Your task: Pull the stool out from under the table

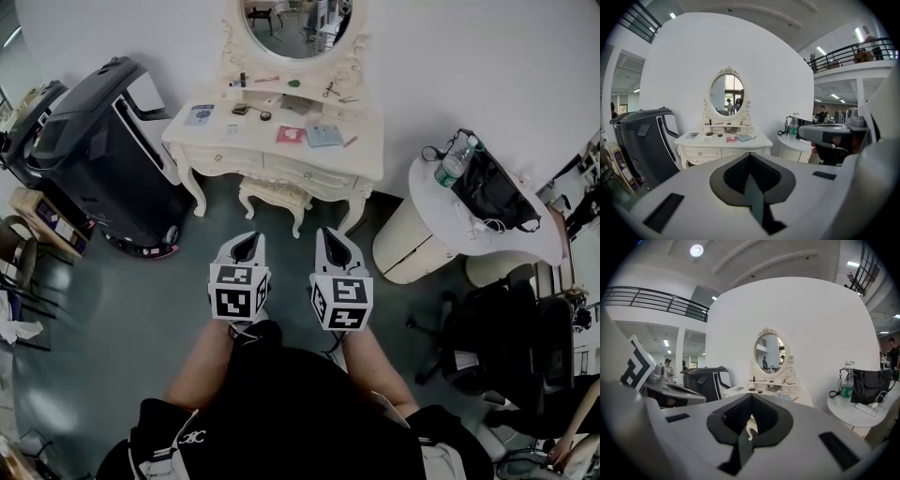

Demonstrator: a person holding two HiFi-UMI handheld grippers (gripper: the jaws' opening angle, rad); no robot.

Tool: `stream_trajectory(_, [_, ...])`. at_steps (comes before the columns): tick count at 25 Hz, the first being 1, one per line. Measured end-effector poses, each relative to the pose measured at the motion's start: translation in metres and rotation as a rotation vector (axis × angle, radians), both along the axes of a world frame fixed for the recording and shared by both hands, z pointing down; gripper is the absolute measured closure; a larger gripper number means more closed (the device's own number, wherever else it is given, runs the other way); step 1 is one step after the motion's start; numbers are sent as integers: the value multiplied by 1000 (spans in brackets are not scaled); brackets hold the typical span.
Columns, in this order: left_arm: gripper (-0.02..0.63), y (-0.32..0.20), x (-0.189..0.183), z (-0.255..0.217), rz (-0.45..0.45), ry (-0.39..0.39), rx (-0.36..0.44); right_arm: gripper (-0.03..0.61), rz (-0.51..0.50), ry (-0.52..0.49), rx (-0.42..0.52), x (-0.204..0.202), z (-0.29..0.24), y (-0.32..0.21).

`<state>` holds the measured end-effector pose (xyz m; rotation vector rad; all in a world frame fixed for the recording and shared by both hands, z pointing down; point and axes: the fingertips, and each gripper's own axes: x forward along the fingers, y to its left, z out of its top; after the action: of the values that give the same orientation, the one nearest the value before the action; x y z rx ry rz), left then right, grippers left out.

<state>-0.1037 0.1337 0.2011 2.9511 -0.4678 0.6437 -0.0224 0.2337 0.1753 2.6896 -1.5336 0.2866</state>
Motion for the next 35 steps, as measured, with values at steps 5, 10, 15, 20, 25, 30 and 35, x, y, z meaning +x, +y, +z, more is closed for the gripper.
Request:
stream_trajectory(5, [612, -23, 25, 8, 1, 9, -31, 572, 0, 1, -24, 22, 7, -23])
stream_trajectory(10, [612, -58, 66, 11, 17, 28, -47, 572, -3, 18, -41, 56, 9, -62])
stream_trajectory(15, [612, -101, 103, 10, 15, 43, -79, 572, -1, 42, -58, 93, 2, -105])
stream_trajectory(20, [612, -130, 130, 20, 32, 14, -118, 572, 8, 32, -83, 118, 6, -136])
stream_trajectory(25, [612, -161, 157, 23, 53, 4, -137, 572, 24, 1, -104, 141, 13, -165])
stream_trajectory(30, [612, -188, 178, 33, 65, 2, -193, 572, 55, 9, -119, 165, 13, -192])
stream_trajectory(35, [612, -210, 189, 61, 51, -22, -248, 572, 52, -8, -172, 174, 31, -210])
